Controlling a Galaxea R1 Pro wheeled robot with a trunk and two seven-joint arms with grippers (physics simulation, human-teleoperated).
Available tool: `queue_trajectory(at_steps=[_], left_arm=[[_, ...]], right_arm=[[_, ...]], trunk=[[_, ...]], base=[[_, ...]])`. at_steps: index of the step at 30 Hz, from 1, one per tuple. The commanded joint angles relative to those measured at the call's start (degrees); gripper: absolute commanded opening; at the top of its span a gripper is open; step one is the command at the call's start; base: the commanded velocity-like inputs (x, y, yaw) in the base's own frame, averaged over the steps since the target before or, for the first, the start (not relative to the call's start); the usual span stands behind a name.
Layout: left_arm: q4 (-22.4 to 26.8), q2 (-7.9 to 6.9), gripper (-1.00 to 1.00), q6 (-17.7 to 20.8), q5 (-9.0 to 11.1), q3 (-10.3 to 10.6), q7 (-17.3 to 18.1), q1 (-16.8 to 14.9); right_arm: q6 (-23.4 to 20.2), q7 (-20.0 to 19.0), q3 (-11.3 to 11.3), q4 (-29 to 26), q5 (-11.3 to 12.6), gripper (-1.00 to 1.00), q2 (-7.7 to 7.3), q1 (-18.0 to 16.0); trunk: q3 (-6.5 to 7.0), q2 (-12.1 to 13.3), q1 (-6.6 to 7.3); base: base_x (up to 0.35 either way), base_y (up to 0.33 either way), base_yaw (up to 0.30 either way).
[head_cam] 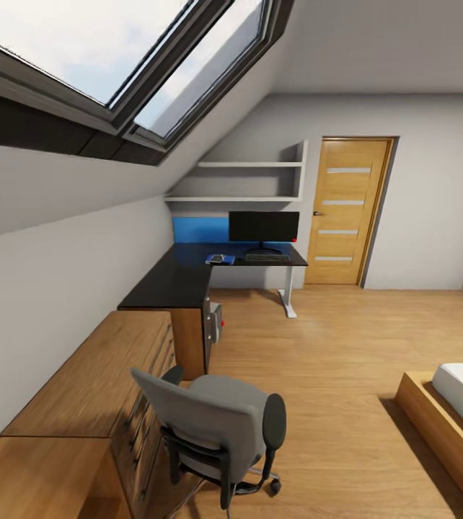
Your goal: In the bedroom, organize the workspace by keeping the computer under the desk, ensuring the monitor is on the desk, placing the keyboard on the desk next to the monitor, placing the mouse on the desk next to the keyboard, moving the folder from the swivel chair onto the desk next to the mouse, stacking the notebook on top of the folder with the pen on top of the notebook, and positioning the swivel chair next to the desk.
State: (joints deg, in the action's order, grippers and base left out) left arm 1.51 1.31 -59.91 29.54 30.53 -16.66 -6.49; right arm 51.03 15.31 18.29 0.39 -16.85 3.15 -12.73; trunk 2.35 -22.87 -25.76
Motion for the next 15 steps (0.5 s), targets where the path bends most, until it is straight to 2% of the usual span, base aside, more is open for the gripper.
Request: queue_trajectory(at_steps=[1, 6, 15], left_arm=[[0.0, 0.01, 1.00, -0.1, 0.3, 0.5, -0.3, 0.0], [0.0, 0.01, 1.00, -0.1, 0.3, 0.5, -0.3, 0.0], [0.0, 0.01, 1.00, -0.1, 0.3, 0.4, -0.3, 0.0]], right_arm=[[0.0, 0.6, 0.2, 0.1, -0.5, 1.00, 0.02, 0.0], [0.0, 0.6, 0.2, 0.1, -0.5, 1.00, 0.02, 0.0], [0.0, 0.6, 0.2, 0.1, -0.5, 1.00, 0.02, 0.0]], trunk=[[-0.02, 0.0, -0.02], [-0.02, 0.0, -0.02], [-0.02, 0.0, -0.02]], base=[[0.000, 0.190, -0.003], [0.000, 0.107, -0.001], [0.000, 0.022, 0.000]])
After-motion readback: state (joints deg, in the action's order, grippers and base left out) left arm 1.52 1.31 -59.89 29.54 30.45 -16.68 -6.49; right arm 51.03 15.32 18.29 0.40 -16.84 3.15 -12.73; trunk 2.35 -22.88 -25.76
